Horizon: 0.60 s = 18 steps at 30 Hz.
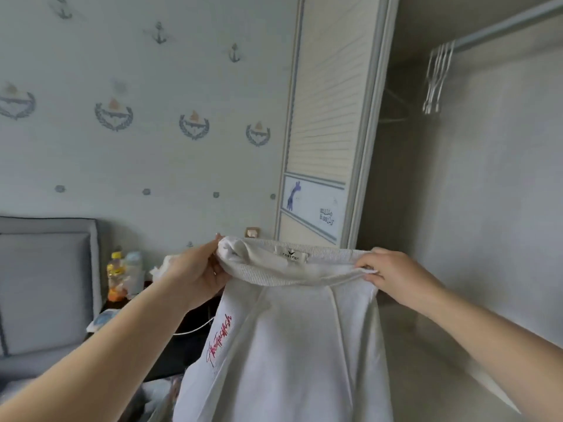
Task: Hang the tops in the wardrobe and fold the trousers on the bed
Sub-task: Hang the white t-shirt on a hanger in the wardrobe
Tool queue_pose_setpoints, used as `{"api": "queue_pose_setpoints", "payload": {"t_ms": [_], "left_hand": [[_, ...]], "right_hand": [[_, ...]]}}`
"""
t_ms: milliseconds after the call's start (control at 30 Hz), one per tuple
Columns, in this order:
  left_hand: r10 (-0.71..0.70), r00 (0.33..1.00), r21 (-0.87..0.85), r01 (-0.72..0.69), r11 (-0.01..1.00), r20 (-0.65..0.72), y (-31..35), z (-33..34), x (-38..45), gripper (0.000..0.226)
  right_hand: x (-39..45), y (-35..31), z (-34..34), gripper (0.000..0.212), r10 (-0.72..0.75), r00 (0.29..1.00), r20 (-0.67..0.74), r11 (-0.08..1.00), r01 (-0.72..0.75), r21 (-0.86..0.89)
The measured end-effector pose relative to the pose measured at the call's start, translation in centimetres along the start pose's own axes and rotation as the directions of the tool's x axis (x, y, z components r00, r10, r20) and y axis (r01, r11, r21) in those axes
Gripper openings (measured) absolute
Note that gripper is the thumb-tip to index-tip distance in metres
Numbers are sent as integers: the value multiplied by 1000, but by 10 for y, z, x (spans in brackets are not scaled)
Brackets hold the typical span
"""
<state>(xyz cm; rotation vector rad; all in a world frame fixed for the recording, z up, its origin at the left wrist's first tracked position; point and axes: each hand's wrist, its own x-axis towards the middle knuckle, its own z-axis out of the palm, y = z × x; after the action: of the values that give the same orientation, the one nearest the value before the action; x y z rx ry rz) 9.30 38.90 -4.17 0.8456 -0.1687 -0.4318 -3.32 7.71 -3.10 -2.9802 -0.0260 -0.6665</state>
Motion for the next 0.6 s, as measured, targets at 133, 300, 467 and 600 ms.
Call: {"api": "queue_pose_setpoints", "payload": {"t_ms": [133, 300, 467, 600], "left_hand": [[-68, 988, 29, 65, 997, 138, -39, 69, 40, 37], [-97, 965, -39, 109, 993, 243, -72, 145, 86, 29], [-73, 941, -153, 129, 980, 330, -93, 213, 153, 18], [-52, 912, -126, 112, 986, 407, -105, 265, 212, 12]], "right_hand": [[-16, 64, -38, 20, 111, 993, -33, 988, -113, -105], [-18, 121, -80, 23, 271, 958, -89, 933, -284, -221], [2, 172, -109, 26, 369, 910, -187, 862, -410, -298], [26, 217, -125, 26, 428, 877, -221, 802, -481, -355]]}}
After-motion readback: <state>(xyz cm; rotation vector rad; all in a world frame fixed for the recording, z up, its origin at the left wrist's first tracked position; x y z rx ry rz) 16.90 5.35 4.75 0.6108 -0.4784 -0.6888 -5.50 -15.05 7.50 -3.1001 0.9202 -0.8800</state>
